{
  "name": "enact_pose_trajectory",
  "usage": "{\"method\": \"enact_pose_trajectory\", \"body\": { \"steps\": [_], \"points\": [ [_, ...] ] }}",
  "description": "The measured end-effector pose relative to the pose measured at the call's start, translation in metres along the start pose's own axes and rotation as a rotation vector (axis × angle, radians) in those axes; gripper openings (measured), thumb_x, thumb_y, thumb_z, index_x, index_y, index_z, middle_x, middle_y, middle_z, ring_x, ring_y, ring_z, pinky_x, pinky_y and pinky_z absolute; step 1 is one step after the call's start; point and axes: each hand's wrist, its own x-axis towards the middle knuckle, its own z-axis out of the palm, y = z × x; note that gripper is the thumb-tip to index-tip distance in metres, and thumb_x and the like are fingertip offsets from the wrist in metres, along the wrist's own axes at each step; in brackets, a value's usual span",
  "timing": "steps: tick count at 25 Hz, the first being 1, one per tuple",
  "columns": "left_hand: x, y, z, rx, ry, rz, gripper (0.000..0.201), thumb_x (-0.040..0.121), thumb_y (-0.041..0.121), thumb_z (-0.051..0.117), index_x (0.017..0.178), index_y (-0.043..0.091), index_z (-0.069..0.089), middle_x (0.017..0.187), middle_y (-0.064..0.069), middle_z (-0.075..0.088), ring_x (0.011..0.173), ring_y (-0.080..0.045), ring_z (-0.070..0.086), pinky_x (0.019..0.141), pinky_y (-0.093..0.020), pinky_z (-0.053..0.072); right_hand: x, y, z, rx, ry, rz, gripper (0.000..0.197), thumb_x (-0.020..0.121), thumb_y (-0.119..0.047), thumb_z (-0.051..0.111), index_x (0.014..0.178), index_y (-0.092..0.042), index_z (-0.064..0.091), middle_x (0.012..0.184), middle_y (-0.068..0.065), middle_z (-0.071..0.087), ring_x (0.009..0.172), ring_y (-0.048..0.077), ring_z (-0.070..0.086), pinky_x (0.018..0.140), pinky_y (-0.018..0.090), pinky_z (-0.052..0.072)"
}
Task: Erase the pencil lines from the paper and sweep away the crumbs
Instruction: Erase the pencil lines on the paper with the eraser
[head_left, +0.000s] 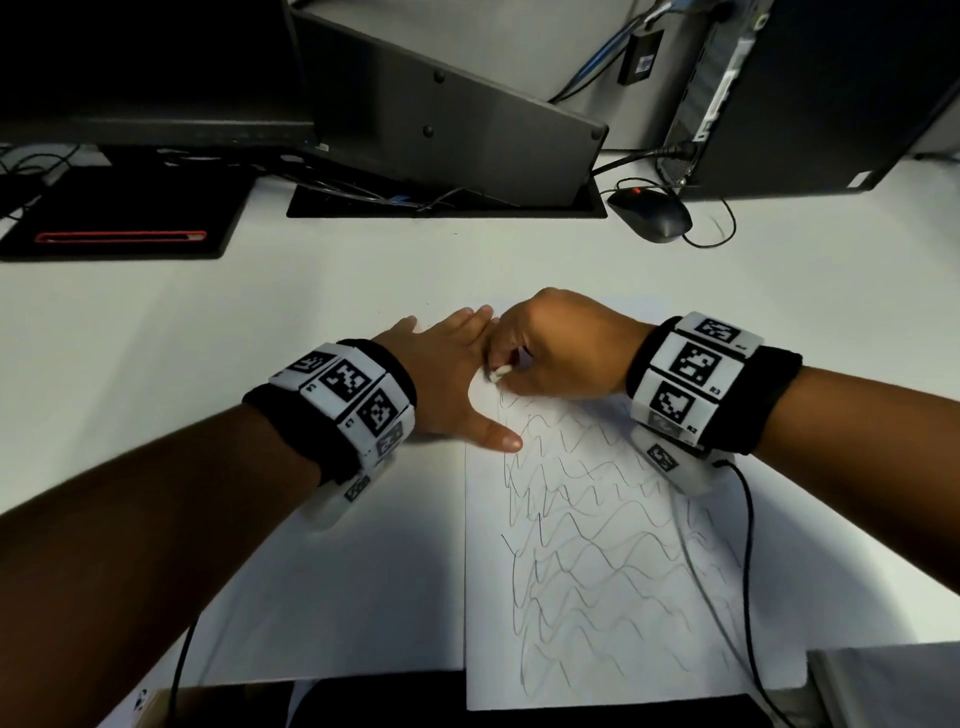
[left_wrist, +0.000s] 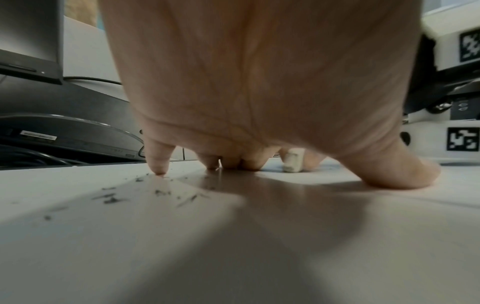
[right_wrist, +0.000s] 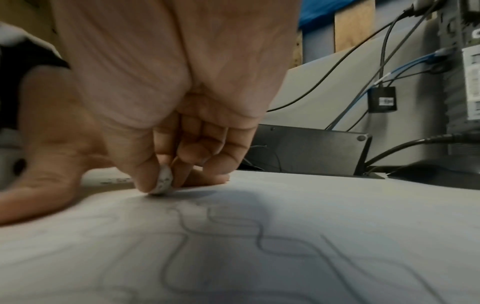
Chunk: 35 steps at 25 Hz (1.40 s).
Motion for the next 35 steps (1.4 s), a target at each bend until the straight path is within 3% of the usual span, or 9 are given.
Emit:
{"method": "enact_pose_trajectory", "body": {
  "steps": [2,6,10,13,16,20,24,33,35],
  "points": [
    [-0.001,0.0,0.0,-0.004,-0.009,0.0,0.122,0.062,0.095,0.044,0.157,0.037,-0.006,0.163,0.01,-0.021,0.15,-0.008,-0.015,0.122,-0.051,0.0,0.0,-0.002,-0.001,0.028,-0.054,-0.006,0.015,0.081,-0.027,0.07,0.095,-0.025,0.074,0.087,-0.009,0.07,0.07,0.001,0.056,0.069,0.023,0.047],
    [0.0,0.001,0.0,0.023,-0.011,-0.002,0.126,0.06,0.097,0.04,0.156,0.035,-0.015,0.163,0.008,-0.021,0.15,-0.009,-0.015,0.123,-0.051,0.0,0.0,0.002,-0.001,-0.04,0.012,0.024,0.013,0.08,-0.026,0.067,0.091,-0.023,0.073,0.087,-0.006,0.07,0.079,0.013,0.063,0.072,0.031,0.053],
    [-0.001,0.002,-0.001,0.028,-0.027,-0.012,0.13,0.061,0.095,0.041,0.157,0.028,-0.015,0.163,0.007,-0.024,0.15,-0.009,-0.017,0.123,-0.05,0.0,-0.005,0.0,-0.004,-0.001,-0.074,0.01,0.015,0.082,-0.026,0.068,0.095,-0.026,0.074,0.092,-0.009,0.071,0.084,0.009,0.064,0.077,0.031,0.053],
    [0.0,0.003,-0.001,0.049,-0.028,-0.012,0.132,0.06,0.097,0.038,0.156,0.026,-0.019,0.163,0.006,-0.024,0.15,-0.01,-0.016,0.123,-0.05,0.002,-0.005,0.005,-0.006,-0.098,0.006,0.034,0.018,0.082,-0.026,0.065,0.098,-0.025,0.073,0.092,-0.008,0.07,0.084,0.014,0.064,0.075,0.031,0.052],
    [-0.001,0.003,-0.001,0.019,-0.042,-0.013,0.129,0.063,0.095,0.044,0.156,0.029,-0.017,0.163,0.007,-0.024,0.15,-0.009,-0.016,0.123,-0.05,0.001,-0.006,-0.002,0.001,-0.086,-0.054,-0.007,0.017,0.081,-0.028,0.064,0.096,-0.027,0.072,0.092,-0.008,0.07,0.083,0.011,0.063,0.073,0.027,0.05],
    [-0.002,0.005,-0.001,0.068,-0.031,-0.02,0.131,0.064,0.095,0.04,0.156,0.023,-0.019,0.163,0.006,-0.024,0.151,-0.01,-0.016,0.123,-0.051,0.002,-0.009,0.004,-0.004,-0.127,0.023,0.052,0.016,0.082,-0.029,0.063,0.096,-0.026,0.072,0.092,-0.008,0.07,0.085,0.013,0.063,0.073,0.027,0.048],
    [-0.001,0.003,-0.001,0.056,-0.039,-0.025,0.132,0.064,0.095,0.04,0.156,0.022,-0.018,0.162,0.006,-0.025,0.15,-0.009,-0.016,0.123,-0.051,0.002,-0.012,0.002,-0.003,-0.075,-0.029,0.042,0.014,0.083,-0.03,0.064,0.094,-0.028,0.072,0.092,-0.012,0.069,0.083,0.009,0.061,0.071,0.024,0.043],
    [0.001,0.002,-0.001,0.081,-0.037,-0.025,0.134,0.062,0.097,0.037,0.156,0.02,-0.02,0.162,0.005,-0.026,0.15,-0.01,-0.017,0.123,-0.051,0.003,-0.013,0.006,-0.007,-0.074,0.013,0.106,0.014,0.082,-0.03,0.064,0.094,-0.027,0.072,0.09,-0.011,0.069,0.083,0.011,0.062,0.074,0.026,0.048],
    [0.0,0.002,-0.001,0.059,-0.046,-0.024,0.134,0.061,0.097,0.038,0.156,0.022,-0.02,0.162,0.006,-0.026,0.15,-0.009,-0.017,0.123,-0.051,0.001,-0.011,0.002,-0.002,-0.087,0.0,0.058,0.014,0.082,-0.028,0.064,0.093,-0.027,0.072,0.089,-0.01,0.068,0.081,0.011,0.062,0.072,0.026,0.047]
  ]
}}
